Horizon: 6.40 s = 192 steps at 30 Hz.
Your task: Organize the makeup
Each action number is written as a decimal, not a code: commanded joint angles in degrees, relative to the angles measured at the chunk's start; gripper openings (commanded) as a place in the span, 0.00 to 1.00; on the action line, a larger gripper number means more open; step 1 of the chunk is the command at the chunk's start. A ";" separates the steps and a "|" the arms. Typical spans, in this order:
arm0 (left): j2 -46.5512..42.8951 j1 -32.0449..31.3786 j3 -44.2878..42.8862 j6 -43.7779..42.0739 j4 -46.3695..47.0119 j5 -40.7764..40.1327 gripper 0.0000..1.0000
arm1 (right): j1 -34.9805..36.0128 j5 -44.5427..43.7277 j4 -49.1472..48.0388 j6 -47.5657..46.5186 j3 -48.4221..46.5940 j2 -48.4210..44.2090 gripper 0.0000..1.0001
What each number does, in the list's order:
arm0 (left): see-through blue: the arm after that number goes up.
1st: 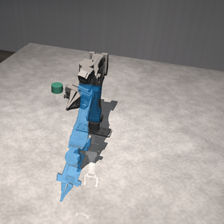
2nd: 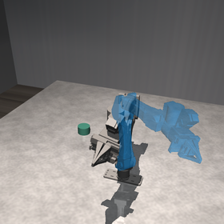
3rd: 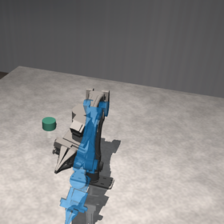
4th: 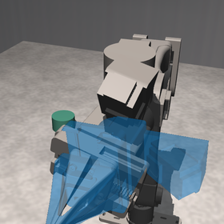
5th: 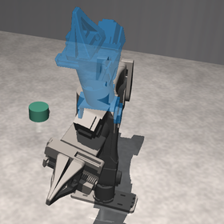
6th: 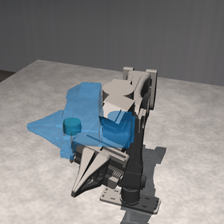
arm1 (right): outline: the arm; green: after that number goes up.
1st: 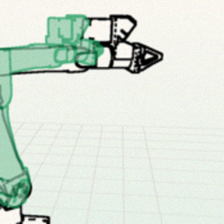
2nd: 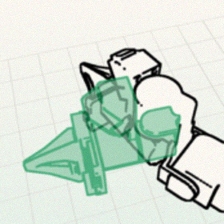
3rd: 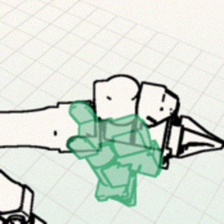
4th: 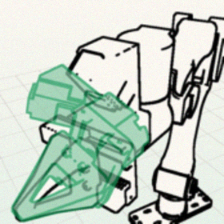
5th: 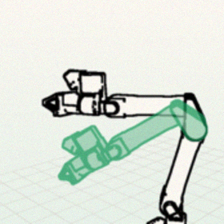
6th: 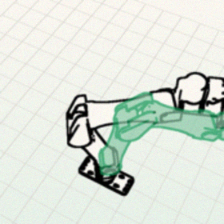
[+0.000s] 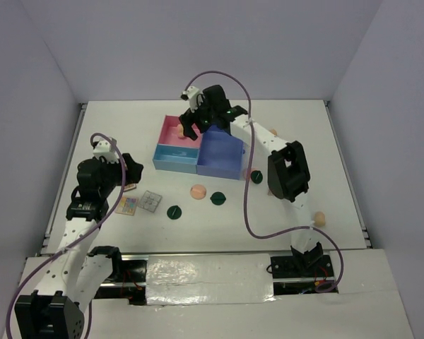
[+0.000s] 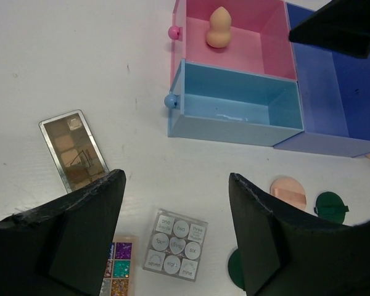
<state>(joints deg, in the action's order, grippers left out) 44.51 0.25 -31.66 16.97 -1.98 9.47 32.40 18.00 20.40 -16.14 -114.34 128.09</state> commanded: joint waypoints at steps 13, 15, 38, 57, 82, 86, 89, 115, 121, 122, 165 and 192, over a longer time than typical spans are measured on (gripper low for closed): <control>7.86 0.19 -1.74 6.93 6.46 16.79 0.23 | -28.44 15.77 1.74 9.90 24.95 -25.43 0.54; 10.59 0.19 -2.09 7.20 6.90 18.55 0.32 | -30.98 12.25 3.23 10.43 25.66 -24.92 0.64; 9.54 -3.24 -1.12 6.94 6.81 15.49 0.72 | -34.16 7.22 14.22 6.82 18.37 -6.81 0.62; 8.84 -3.42 -0.95 6.93 6.90 14.87 0.72 | -33.55 8.19 14.49 7.18 20.47 -3.81 0.45; 7.17 -3.77 -0.77 7.02 7.08 14.34 0.73 | -27.59 23.04 10.45 -1.34 26.55 -29.12 0.01; 6.82 -3.77 -0.77 7.02 7.08 14.08 0.73 | -20.03 21.29 10.18 -5.12 23.83 -28.69 0.01; 6.47 -3.94 -0.68 7.02 6.90 13.73 0.73 | -14.76 19.80 9.48 -5.39 19.87 -25.89 0.01; 5.67 -4.21 -0.77 6.41 5.93 12.49 0.72 | -0.67 4.41 2.19 -1.88 -3.08 0.23 0.60; 6.55 -4.91 -1.39 5.88 6.02 14.34 0.70 | -1.29 5.55 2.63 -1.35 -1.16 -3.44 0.66; 6.73 -5.08 -1.39 5.79 6.28 14.87 0.67 | -2.07 6.08 2.62 -1.00 -0.53 -4.59 0.66; 41.97 -43.58 -33.46 6.84 2.16 5.99 0.65 | -41.28 -26.52 29.35 -10.48 71.44 -64.28 0.58; 36.79 -43.49 -28.55 7.37 -0.39 1.69 0.65 | -51.39 -19.23 24.86 -18.66 74.80 -56.81 0.27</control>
<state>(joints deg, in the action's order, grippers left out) 84.68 -43.44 -61.01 24.36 -3.40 12.49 -18.63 -3.66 45.10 -33.80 -37.06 71.75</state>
